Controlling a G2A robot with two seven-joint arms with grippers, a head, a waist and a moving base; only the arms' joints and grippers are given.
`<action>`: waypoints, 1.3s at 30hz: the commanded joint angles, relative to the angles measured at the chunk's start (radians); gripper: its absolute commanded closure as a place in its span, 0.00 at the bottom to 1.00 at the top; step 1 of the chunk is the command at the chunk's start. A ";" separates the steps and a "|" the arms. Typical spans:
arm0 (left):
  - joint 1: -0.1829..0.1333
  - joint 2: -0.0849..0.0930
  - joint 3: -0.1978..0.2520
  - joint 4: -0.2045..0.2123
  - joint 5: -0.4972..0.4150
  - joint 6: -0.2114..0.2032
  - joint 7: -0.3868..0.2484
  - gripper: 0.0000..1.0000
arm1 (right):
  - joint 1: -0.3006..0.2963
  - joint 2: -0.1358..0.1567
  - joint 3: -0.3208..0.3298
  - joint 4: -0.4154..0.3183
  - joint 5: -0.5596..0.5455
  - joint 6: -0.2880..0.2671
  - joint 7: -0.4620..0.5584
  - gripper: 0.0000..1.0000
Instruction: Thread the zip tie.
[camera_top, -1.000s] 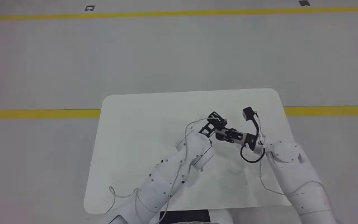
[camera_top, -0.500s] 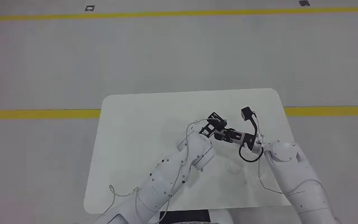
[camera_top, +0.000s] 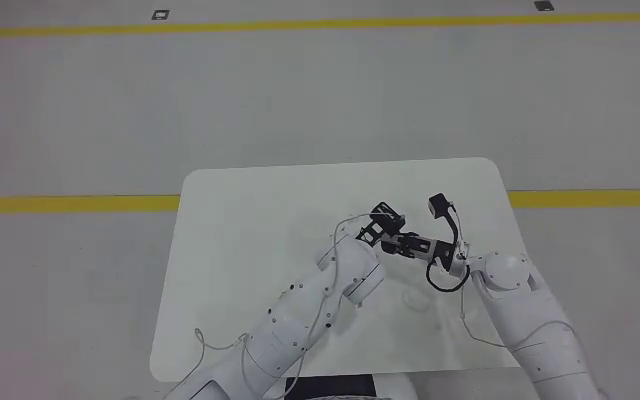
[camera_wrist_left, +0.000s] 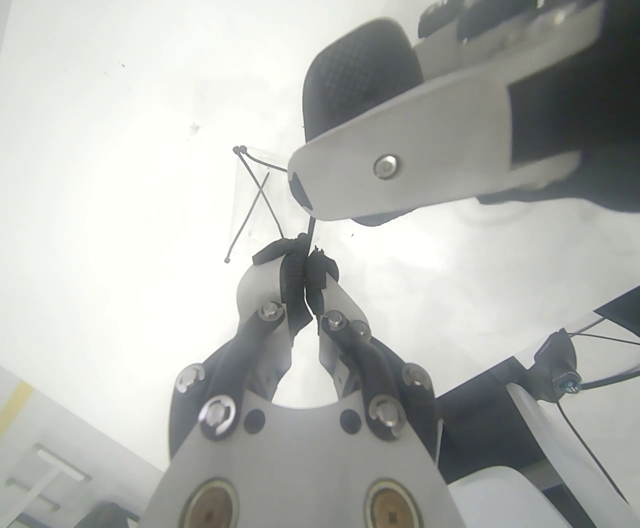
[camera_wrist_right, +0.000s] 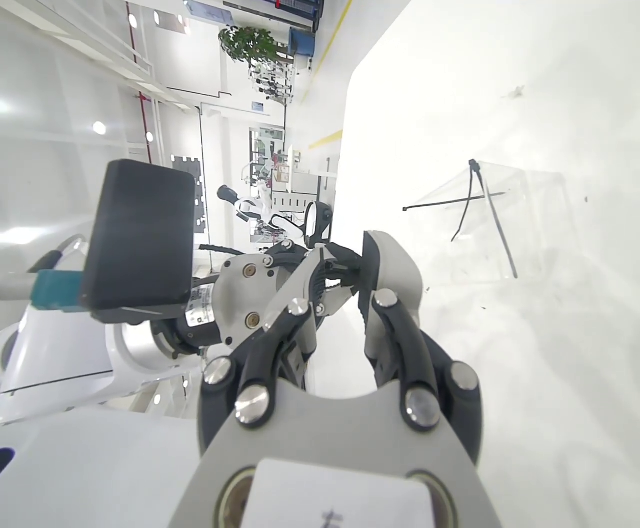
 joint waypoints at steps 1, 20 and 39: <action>-0.001 0.001 0.003 -0.001 0.000 0.000 0.000 1.00 | 0.000 0.001 -0.001 -0.001 0.000 0.000 -0.003 0.87; -0.003 0.008 0.020 -0.004 -0.003 0.015 -0.002 1.00 | -0.002 0.009 -0.010 0.005 0.003 0.000 -0.017 1.00; 0.006 0.022 -0.031 -0.034 -0.070 0.034 0.034 0.00 | -0.011 0.019 0.008 0.044 0.039 -0.039 -0.035 1.00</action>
